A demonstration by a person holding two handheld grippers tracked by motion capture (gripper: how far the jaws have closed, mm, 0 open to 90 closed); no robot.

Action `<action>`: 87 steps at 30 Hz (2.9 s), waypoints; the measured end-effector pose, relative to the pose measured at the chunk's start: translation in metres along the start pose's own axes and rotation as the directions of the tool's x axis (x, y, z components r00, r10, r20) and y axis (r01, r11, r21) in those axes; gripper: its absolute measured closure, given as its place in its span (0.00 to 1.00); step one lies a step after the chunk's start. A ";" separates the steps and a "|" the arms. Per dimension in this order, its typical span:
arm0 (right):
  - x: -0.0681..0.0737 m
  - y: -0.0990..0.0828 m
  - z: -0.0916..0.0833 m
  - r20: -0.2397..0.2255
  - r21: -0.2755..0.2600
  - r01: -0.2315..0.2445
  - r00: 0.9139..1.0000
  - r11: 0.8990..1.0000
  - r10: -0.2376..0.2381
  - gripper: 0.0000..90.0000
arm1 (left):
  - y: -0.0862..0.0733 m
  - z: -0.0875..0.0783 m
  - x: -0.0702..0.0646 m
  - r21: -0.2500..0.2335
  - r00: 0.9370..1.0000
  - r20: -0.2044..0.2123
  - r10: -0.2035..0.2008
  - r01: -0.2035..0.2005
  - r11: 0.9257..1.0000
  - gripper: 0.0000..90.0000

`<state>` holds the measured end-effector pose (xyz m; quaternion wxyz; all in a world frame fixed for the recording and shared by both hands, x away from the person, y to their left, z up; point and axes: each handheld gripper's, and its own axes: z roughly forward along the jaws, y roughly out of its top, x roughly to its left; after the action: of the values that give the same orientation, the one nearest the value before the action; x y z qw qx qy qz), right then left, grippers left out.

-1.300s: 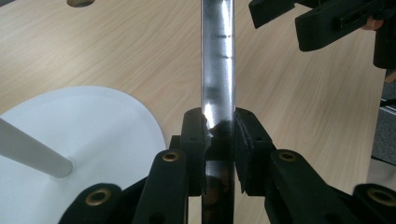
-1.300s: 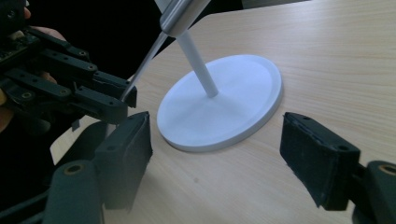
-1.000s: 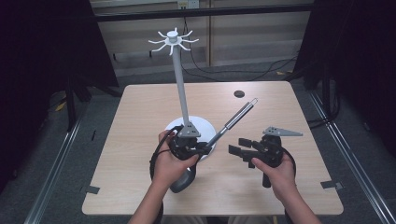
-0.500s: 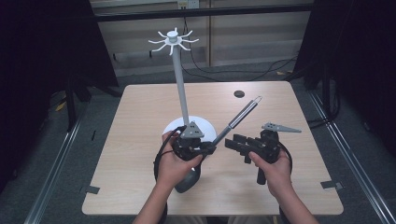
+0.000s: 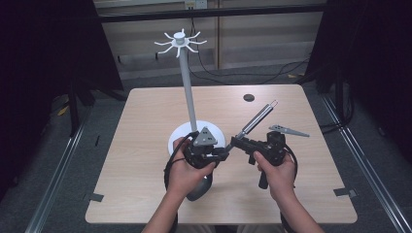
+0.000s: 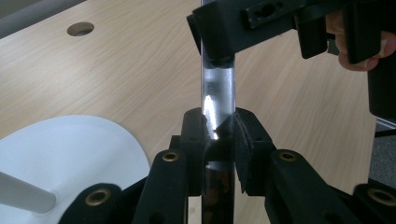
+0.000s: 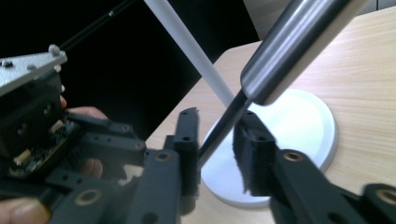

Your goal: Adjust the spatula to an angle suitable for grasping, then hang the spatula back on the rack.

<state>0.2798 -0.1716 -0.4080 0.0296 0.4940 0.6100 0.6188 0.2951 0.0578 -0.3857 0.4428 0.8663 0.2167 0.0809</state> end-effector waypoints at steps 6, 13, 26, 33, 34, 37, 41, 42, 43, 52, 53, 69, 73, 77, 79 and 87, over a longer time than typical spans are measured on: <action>0.003 0.004 -0.001 -0.011 -0.044 -0.033 0.999 0.998 0.033 0.92 | 0.004 -0.002 -0.006 -0.029 1.000 -0.027 -0.006 0.006 1.000 0.84; 0.011 0.007 -0.004 -0.052 -0.076 -0.038 0.998 0.996 0.034 0.98 | 0.006 -0.002 -0.010 -0.048 0.999 -0.039 -0.004 0.002 0.999 0.84; 0.021 0.020 -0.008 -0.106 -0.037 0.082 0.991 0.996 -0.085 0.99 | 0.008 -0.010 0.000 -0.088 0.992 0.108 -0.070 0.080 0.993 0.84; 0.029 0.029 -0.009 -0.159 -0.017 0.183 0.970 0.983 -0.183 0.99 | 0.007 -0.012 0.013 -0.106 0.959 0.259 -0.114 0.145 0.984 0.85; 0.029 0.030 -0.009 -0.160 -0.018 0.192 0.968 0.981 -0.192 0.99 | 0.006 -0.012 0.015 -0.110 0.952 0.280 -0.123 0.159 0.981 0.85; 0.031 0.032 -0.009 -0.171 -0.016 0.217 0.961 0.976 -0.216 0.99 | 0.005 -0.012 0.019 -0.120 0.940 0.317 -0.125 0.171 0.978 0.85; 0.033 0.036 -0.007 -0.201 -0.005 0.241 0.951 0.971 -0.237 0.99 | 0.005 -0.012 0.022 -0.135 0.931 0.354 -0.090 0.147 0.980 0.87; 0.034 0.037 -0.007 -0.210 -0.004 0.244 0.948 0.970 -0.239 0.99 | 0.005 -0.012 0.022 -0.141 0.927 0.365 -0.091 0.151 0.978 0.88; 0.034 0.038 -0.006 -0.216 -0.005 0.257 0.943 0.967 -0.252 0.99 | 0.005 -0.012 0.022 -0.141 0.927 0.365 -0.091 0.151 0.978 0.88; 0.040 0.046 -0.001 -0.254 -0.012 0.294 0.924 0.956 -0.287 0.99 | 0.007 -0.017 0.025 -0.174 0.908 0.406 -0.106 0.190 0.966 0.90; 0.041 0.047 0.000 -0.259 -0.015 0.300 0.920 0.954 -0.294 0.99 | 0.007 -0.017 0.025 -0.174 0.908 0.406 -0.106 0.190 0.966 0.90; 0.054 0.052 0.016 -0.297 -0.021 0.358 0.889 0.934 -0.348 0.97 | 0.002 -0.036 0.031 -0.213 0.931 0.354 -0.093 0.177 0.961 0.92; 0.056 0.054 0.020 -0.303 -0.021 0.368 0.884 0.930 -0.357 0.97 | 0.001 -0.039 0.033 -0.217 0.936 0.340 -0.097 0.178 0.960 0.92; 0.057 0.059 0.026 -0.311 -0.021 0.374 0.879 0.927 -0.362 0.96 | 0.003 -0.043 0.036 -0.224 0.943 0.318 -0.101 0.178 0.958 0.93; 0.059 0.061 0.028 -0.311 -0.022 0.382 0.876 0.924 -0.369 0.96 | 0.004 -0.045 0.037 -0.230 0.943 0.315 -0.105 0.183 0.956 0.93; 0.060 0.070 0.037 -0.320 -0.028 0.371 0.876 0.928 -0.360 0.94 | 0.009 -0.050 0.045 -0.242 0.949 0.292 -0.116 0.191 0.951 0.94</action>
<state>0.3126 -0.1247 -0.3273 0.0384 0.2636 0.6993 0.6634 0.3210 0.1100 -0.3511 0.5863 0.7817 0.2075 -0.0463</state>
